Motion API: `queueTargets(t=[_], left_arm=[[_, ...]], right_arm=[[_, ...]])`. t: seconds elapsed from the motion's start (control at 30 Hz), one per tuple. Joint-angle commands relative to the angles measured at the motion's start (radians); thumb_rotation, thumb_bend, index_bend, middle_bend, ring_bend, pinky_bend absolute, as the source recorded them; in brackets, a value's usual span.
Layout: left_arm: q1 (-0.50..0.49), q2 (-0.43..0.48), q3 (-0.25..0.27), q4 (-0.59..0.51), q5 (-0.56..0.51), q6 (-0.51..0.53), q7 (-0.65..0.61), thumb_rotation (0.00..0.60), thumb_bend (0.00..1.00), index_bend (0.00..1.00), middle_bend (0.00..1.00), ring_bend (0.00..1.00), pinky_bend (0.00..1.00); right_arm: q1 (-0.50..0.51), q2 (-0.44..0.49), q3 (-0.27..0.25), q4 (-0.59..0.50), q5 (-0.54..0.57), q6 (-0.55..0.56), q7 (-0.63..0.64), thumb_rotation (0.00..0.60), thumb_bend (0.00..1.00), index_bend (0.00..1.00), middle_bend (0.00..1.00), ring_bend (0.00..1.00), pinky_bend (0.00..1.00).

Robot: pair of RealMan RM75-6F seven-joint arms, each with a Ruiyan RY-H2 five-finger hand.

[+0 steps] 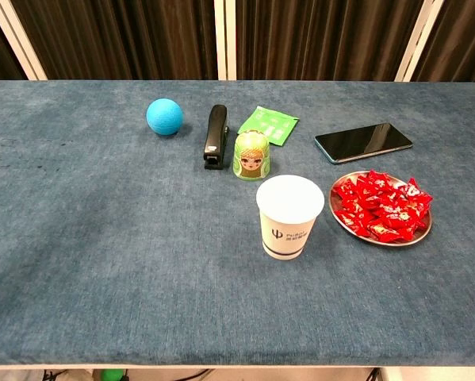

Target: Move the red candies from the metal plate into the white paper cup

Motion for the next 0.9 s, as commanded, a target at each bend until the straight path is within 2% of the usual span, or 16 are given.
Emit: queueTargets(t=[0.03, 0.3, 0.57, 0.77, 0.9], left_arm=[[-0.002, 0.000, 0.002, 0.008, -0.012, 0.000, 0.001, 0.600, 0.09, 0.17, 0.20, 0.15, 0.28], [0.011, 0.006, 0.001, -0.002, -0.052, 0.012, 0.077, 0.600, 0.09, 0.17, 0.20, 0.15, 0.28], [0.020, 0.010, 0.003, 0.008, -0.056, 0.032, 0.069, 0.600, 0.09, 0.17, 0.20, 0.15, 0.28], [0.033, 0.017, 0.011, 0.024, -0.056, 0.045, 0.118, 0.600, 0.09, 0.17, 0.20, 0.15, 0.28], [0.043, 0.040, 0.034, 0.028, -0.047, 0.035, 0.167, 0.600, 0.09, 0.17, 0.19, 0.15, 0.28]], right_arm=[[0.005, -0.036, 0.008, 0.077, 0.022, 0.004, 0.021, 0.600, 0.30, 0.00, 0.00, 0.00, 0.00], [0.004, -0.069, 0.012, 0.206, 0.076, -0.018, 0.106, 0.600, 0.31, 0.00, 0.00, 0.00, 0.00], [0.008, -0.075, 0.005, 0.235, 0.086, -0.019, 0.124, 0.600, 0.31, 0.00, 0.00, 0.00, 0.00], [0.013, -0.053, -0.012, 0.184, 0.072, -0.022, 0.080, 0.600, 0.29, 0.00, 0.00, 0.00, 0.00], [0.017, 0.024, -0.042, 0.038, 0.042, -0.048, -0.049, 0.600, 0.26, 0.00, 0.00, 0.00, 0.00]])
